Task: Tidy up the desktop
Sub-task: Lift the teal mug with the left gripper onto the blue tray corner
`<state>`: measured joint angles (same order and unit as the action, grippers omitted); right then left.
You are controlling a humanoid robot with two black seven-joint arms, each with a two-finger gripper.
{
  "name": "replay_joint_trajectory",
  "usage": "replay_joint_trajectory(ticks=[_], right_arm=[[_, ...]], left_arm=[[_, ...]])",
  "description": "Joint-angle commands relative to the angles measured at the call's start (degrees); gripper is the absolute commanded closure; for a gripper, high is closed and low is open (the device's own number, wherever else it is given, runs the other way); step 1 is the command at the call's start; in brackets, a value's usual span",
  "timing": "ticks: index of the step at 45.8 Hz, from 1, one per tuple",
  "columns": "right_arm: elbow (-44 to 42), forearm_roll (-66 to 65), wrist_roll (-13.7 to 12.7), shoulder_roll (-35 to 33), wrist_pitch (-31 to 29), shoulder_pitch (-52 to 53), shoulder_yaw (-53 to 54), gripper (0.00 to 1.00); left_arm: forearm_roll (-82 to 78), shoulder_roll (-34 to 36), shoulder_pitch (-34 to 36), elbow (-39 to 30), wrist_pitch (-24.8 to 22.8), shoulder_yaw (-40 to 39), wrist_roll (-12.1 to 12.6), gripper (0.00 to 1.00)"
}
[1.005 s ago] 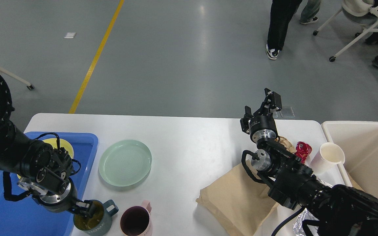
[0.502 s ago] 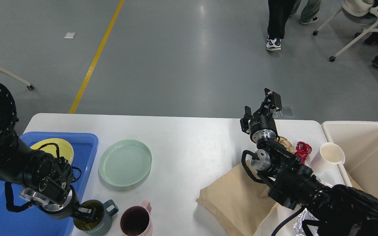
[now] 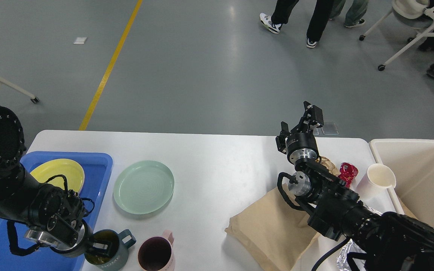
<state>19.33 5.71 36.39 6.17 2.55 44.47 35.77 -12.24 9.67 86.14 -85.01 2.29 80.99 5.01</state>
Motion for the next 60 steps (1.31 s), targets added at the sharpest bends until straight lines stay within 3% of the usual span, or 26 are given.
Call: replay_joint_trajectory(ticks=[1, 7, 15, 36, 40, 48, 52, 60], right_arm=[[0.0, 0.0, 0.0, 0.0, 0.0, 0.0, 0.0, 0.00], [0.0, 0.0, 0.0, 0.0, 0.0, 0.0, 0.0, 0.00], [0.0, 0.0, 0.0, 0.0, 0.0, 0.0, 0.0, 0.00], [-0.1, 0.0, 0.0, 0.0, 0.0, 0.0, 0.0, 0.00], [-0.1, 0.0, 0.0, 0.0, 0.0, 0.0, 0.0, 0.00], [-0.1, 0.0, 0.0, 0.0, 0.0, 0.0, 0.0, 0.00], [-0.1, 0.0, 0.0, 0.0, 0.0, 0.0, 0.0, 0.00], [-0.1, 0.0, 0.0, 0.0, 0.0, 0.0, 0.0, 0.00]], left_arm=[[0.0, 0.0, -0.4, 0.3, 0.1, 0.0, -0.1, 0.35], [-0.1, 0.0, -0.6, 0.9, 0.1, 0.0, -0.1, 0.69], [-0.1, 0.4, -0.4, 1.1, -0.4, -0.1, -0.3, 0.96], [-0.3, 1.1, 0.7, 0.9, -3.3, -0.2, -1.2, 1.00], [-0.2, 2.8, 3.2, 0.8, -7.5, -0.6, -1.3, 1.00], [-0.1, 7.3, 9.4, 0.3, -22.3, -2.0, -2.9, 1.00], [-0.1, 10.4, 12.9, -0.9, -27.5, -1.4, -3.5, 1.00], [-0.2, 19.4, 26.1, -1.9, -38.6, -0.1, -3.2, 1.00]])
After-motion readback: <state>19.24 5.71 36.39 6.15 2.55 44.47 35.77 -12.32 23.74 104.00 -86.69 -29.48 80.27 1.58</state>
